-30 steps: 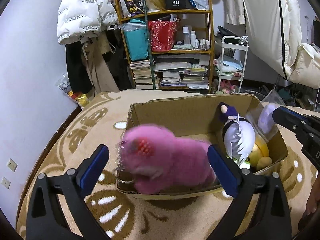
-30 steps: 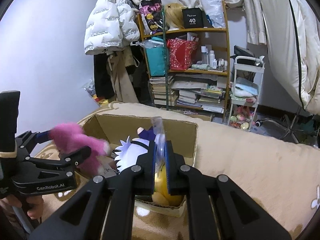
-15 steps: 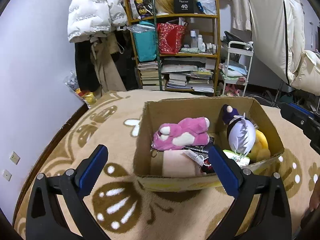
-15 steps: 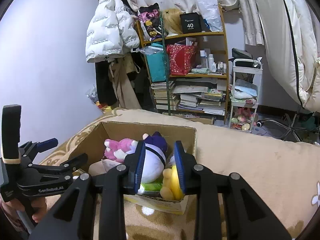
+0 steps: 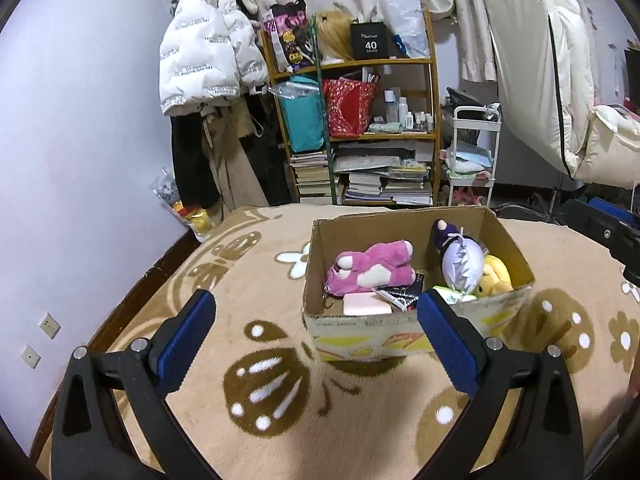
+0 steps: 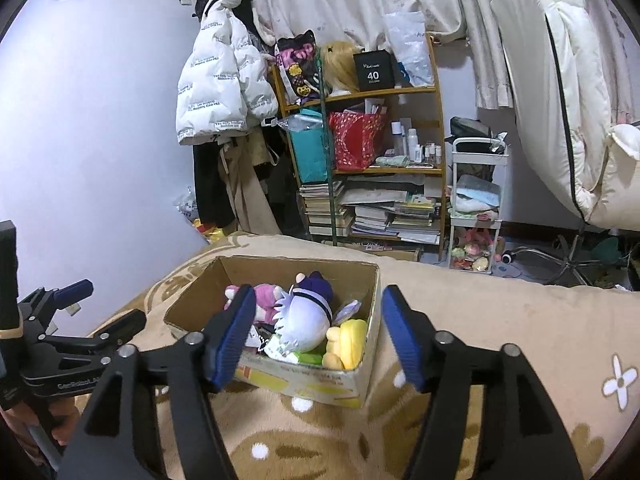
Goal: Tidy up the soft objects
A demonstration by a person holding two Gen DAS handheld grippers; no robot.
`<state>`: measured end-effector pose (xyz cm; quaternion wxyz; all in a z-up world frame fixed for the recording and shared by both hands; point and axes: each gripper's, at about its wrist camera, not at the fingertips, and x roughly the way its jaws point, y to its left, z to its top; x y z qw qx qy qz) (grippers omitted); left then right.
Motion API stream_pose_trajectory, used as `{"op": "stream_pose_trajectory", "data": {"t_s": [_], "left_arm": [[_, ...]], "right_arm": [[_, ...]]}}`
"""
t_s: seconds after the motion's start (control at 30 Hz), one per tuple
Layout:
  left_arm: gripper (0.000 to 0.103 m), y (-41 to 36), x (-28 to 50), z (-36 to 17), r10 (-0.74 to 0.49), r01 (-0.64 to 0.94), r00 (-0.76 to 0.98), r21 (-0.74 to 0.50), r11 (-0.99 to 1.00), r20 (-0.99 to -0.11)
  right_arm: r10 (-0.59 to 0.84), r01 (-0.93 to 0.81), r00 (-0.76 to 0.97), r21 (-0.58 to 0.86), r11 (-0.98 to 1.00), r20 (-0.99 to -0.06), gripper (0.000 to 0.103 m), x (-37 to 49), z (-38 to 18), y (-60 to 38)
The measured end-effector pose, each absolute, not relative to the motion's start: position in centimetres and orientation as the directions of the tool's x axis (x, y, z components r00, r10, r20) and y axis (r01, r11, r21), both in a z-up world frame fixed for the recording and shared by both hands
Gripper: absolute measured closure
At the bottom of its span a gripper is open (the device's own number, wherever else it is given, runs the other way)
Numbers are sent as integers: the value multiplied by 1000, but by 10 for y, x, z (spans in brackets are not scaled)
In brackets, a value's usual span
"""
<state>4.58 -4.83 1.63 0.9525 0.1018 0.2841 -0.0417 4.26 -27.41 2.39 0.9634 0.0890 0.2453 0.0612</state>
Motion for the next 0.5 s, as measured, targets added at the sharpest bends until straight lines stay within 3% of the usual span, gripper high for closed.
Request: {"op": "stream_pose_trajectory", "data": {"t_s": [0.07,0.2,0.33,0.5], "left_arm": [[3,-47,37,20,-22,137,840,174,975,-542],[3,-42,17,29,-17,126,856,177,976,-517],[3,-37,0,35,-21,123,866,171,978,-500],[3,-33,-17,36,-27,128,866,169,977,-499]], "right_arm": [[161,-75,876,203,976,-454,17,35,28,-275],[155,-79,883,184,980,-444,15,20,36,-273],[149,-79,890,176,981,-431,5,6,41,-270],[142,-72,888,173,982,-438,3,-11,41,-268]]}}
